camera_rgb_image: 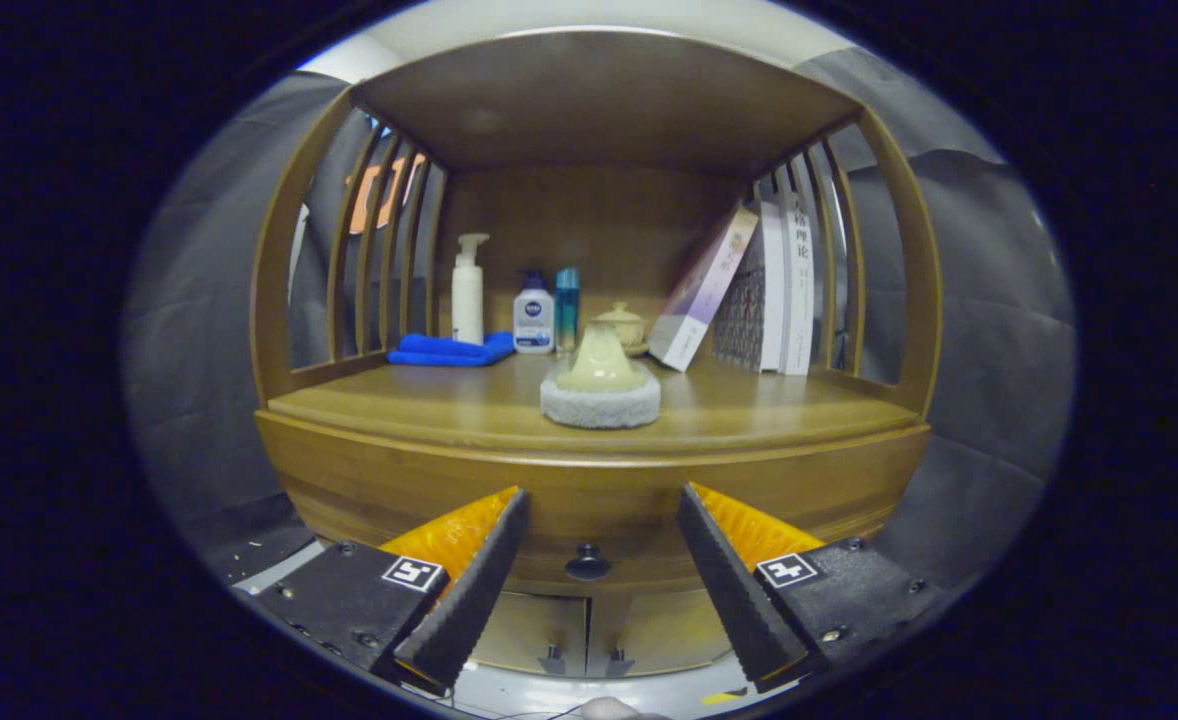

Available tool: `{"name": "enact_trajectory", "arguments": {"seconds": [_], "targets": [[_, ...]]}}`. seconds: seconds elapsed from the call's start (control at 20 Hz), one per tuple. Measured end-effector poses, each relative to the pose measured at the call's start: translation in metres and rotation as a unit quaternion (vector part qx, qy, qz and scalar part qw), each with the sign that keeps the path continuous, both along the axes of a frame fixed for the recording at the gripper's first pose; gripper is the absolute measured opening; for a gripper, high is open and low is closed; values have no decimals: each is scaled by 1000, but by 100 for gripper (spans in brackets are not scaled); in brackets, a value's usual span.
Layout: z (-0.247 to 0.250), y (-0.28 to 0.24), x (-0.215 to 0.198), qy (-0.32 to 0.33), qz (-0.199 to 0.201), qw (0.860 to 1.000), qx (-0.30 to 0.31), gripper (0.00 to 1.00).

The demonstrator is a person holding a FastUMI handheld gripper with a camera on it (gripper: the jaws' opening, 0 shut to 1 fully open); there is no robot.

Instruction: Pull open the drawer, take out the items inside it, and place them on the countertop above the cabinet.

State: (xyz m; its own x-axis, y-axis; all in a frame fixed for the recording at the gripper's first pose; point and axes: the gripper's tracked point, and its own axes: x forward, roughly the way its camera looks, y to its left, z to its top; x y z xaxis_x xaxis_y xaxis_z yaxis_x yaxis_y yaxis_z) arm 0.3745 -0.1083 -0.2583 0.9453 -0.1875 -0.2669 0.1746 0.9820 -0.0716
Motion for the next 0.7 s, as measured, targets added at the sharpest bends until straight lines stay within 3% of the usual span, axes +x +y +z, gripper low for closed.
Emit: {"name": "enact_trajectory", "arguments": {"seconds": [0.45, 0.7], "targets": [[133, 3, -115, -79, 32, 996, 18, 99], [177, -9, -187, -119, 32, 992, 29, 99]]}}
